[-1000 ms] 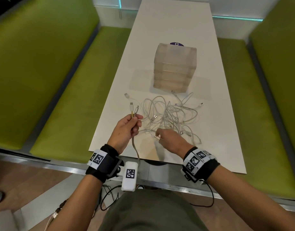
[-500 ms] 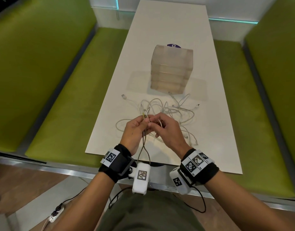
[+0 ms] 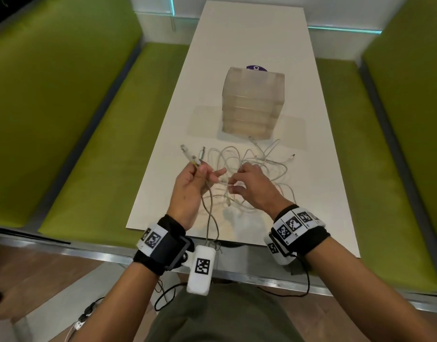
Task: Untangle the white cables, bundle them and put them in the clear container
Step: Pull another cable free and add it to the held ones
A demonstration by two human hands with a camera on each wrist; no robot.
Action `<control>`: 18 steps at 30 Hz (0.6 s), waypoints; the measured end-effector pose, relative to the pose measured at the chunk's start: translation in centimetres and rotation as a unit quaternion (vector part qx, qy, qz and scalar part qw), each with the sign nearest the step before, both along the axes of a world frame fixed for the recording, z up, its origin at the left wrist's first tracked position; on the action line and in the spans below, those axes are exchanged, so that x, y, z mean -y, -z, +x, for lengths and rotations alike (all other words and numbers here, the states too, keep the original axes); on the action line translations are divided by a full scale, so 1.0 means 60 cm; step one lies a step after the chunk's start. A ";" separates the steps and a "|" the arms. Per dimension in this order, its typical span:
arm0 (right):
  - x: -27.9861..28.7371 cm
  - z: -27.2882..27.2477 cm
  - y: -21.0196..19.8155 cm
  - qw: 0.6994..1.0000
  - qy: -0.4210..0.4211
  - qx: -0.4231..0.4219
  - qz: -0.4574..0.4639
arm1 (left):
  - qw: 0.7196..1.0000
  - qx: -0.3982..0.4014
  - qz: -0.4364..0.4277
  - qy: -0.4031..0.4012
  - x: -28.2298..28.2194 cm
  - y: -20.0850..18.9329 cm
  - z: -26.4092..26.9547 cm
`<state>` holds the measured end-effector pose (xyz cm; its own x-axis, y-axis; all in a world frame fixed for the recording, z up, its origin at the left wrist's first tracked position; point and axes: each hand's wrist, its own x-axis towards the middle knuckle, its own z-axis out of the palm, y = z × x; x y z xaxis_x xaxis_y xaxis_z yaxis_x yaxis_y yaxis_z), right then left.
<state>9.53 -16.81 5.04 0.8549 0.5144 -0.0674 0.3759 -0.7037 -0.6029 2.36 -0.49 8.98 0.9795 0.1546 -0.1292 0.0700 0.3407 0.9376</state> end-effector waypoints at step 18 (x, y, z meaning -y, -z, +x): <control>-0.035 0.029 -0.030 0.974 0.036 0.222 -0.005 | 0.985 -0.055 0.164 0.007 -0.012 -0.004 0.023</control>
